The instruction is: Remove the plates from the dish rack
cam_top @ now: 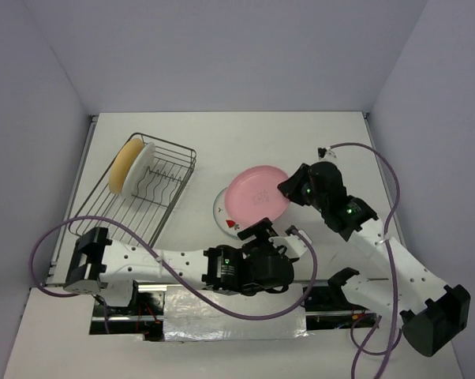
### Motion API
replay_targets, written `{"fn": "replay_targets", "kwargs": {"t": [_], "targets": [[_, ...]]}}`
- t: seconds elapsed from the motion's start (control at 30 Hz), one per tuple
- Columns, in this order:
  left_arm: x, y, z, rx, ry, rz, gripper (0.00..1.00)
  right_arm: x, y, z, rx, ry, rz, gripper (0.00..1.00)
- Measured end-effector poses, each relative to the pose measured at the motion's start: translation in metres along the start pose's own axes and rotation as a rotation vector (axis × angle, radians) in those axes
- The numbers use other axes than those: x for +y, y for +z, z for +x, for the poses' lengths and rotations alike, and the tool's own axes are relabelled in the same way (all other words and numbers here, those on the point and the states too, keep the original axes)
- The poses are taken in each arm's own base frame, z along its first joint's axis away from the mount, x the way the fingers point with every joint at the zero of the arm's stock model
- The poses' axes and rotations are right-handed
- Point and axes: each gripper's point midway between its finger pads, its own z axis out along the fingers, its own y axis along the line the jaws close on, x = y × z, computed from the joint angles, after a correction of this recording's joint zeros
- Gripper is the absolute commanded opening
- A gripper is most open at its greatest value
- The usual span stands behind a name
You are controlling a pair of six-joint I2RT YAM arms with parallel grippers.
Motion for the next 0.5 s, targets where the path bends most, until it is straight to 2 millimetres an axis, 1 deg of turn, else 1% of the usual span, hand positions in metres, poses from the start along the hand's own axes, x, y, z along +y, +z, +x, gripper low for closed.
{"fn": "replay_targets", "kwargs": {"t": [0.07, 0.13, 0.17, 0.2, 0.27, 0.3, 0.37, 0.43, 0.5], "targets": [[0.015, -0.001, -0.004, -0.009, -0.036, -0.014, 0.86, -0.017, 0.008, -0.024, -0.048, 0.018, 0.07, 0.0], [0.03, -0.001, -0.004, -0.014, -0.075, -0.019, 0.86, -0.042, 0.012, -0.048, -0.109, 0.043, 0.152, 0.0], [0.041, 0.002, -0.001, -0.009, -0.099, -0.022, 0.86, -0.058, 0.011, -0.059, -0.146, 0.054, 0.206, 0.0], [0.05, 0.006, 0.001, -0.006, -0.129, -0.022, 0.86, -0.07, 0.009, -0.068, -0.174, 0.06, 0.244, 0.0], [0.07, 0.015, 0.013, 0.009, -0.178, -0.031, 0.87, -0.087, 0.005, -0.083, -0.227, 0.069, 0.299, 0.0], [0.08, 0.019, 0.021, 0.017, -0.197, -0.046, 0.87, -0.095, 0.003, -0.088, -0.247, 0.076, 0.318, 0.0], [0.094, 0.024, 0.037, 0.035, -0.215, -0.071, 0.87, -0.112, 0.0, -0.094, -0.267, 0.097, 0.358, 0.0], [0.099, 0.023, 0.049, 0.043, -0.219, -0.077, 0.86, -0.13, -0.003, -0.098, -0.287, 0.127, 0.402, 0.0], [0.099, 0.021, 0.055, 0.036, -0.232, -0.076, 0.85, -0.151, -0.005, -0.098, -0.3, 0.156, 0.451, 0.0]]}}
